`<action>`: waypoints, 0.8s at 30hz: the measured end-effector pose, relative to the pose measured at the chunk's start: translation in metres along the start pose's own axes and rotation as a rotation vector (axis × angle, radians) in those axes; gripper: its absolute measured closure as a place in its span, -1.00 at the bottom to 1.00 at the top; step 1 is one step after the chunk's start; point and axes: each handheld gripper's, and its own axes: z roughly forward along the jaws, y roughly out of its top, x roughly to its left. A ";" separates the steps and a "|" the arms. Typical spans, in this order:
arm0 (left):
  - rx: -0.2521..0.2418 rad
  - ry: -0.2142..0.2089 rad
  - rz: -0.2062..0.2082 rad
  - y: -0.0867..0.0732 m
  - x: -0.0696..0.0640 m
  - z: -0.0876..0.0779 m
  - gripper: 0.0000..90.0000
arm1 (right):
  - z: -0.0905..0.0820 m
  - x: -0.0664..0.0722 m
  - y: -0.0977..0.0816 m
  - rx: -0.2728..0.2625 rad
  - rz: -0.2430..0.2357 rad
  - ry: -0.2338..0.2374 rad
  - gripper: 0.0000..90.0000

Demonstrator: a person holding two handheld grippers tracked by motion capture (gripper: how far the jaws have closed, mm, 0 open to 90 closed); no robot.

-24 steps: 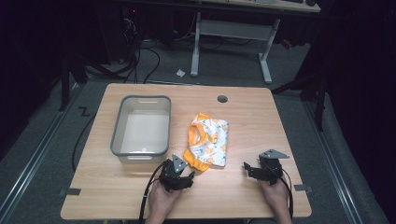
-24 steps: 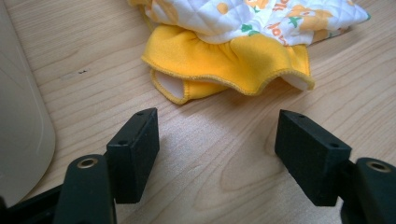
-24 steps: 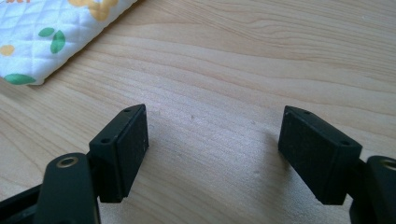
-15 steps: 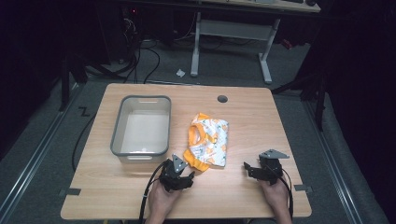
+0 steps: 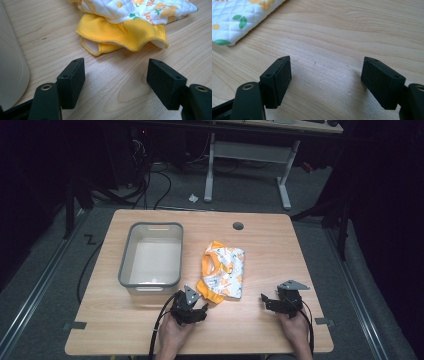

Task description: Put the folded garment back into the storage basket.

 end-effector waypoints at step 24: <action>-0.037 -0.040 -0.030 -0.004 0.001 -0.009 -0.33 | 0.000 0.000 0.000 0.000 0.000 -0.001 -0.46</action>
